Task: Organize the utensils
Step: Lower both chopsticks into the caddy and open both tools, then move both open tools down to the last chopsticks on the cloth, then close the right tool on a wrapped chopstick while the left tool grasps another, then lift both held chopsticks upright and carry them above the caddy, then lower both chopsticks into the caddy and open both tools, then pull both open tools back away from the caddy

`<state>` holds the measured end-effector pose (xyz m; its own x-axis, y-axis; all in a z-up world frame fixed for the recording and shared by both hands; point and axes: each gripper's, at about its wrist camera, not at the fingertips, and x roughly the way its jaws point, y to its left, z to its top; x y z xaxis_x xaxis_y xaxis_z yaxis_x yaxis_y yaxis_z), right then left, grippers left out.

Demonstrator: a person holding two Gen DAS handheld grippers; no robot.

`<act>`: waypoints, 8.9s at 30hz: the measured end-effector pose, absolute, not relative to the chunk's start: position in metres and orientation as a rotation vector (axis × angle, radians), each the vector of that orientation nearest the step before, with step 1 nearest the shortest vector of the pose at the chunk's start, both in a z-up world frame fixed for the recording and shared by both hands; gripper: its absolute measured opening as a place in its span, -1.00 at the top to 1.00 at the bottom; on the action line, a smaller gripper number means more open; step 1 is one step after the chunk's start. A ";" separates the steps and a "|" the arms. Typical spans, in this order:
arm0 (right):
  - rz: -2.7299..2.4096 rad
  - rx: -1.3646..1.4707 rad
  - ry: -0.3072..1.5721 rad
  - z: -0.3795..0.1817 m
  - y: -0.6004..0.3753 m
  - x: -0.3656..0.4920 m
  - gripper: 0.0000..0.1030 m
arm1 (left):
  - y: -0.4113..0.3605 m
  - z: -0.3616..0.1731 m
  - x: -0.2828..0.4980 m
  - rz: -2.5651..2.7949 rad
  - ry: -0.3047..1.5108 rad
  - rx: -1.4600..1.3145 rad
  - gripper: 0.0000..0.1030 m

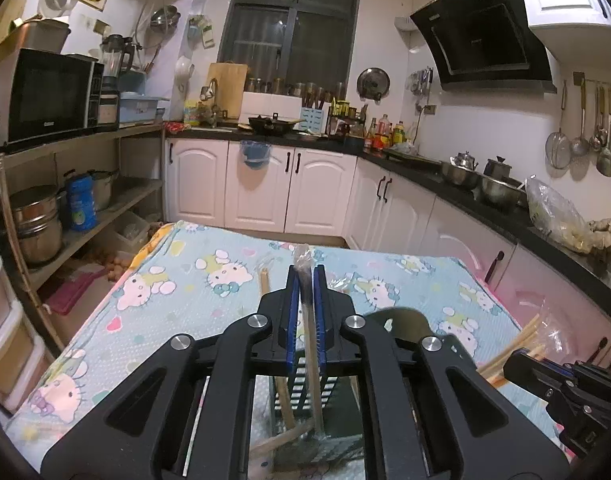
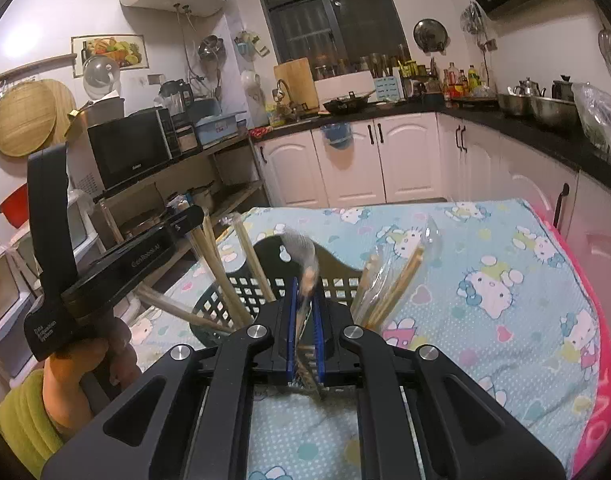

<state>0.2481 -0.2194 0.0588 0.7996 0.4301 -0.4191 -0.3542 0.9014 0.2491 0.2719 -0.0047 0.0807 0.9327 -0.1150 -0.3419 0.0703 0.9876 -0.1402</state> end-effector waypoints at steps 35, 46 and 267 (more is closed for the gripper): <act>0.409 0.138 0.533 0.055 -0.244 0.178 0.00 | 0.016 0.070 0.194 -0.162 0.437 -0.186 -0.47; 0.401 0.144 0.561 0.045 -0.254 0.154 -0.13 | 0.013 0.055 0.166 -0.183 0.478 -0.164 -0.77; 0.432 0.069 0.439 0.081 -0.238 0.114 -0.55 | 0.015 0.070 0.138 -0.200 0.476 -0.201 -0.77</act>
<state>0.1135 -0.2376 0.0808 0.8161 0.4196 -0.3973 -0.3901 0.9073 0.1568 0.1375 0.0150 0.0705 0.8702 -0.2370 -0.4321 0.1437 0.9607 -0.2375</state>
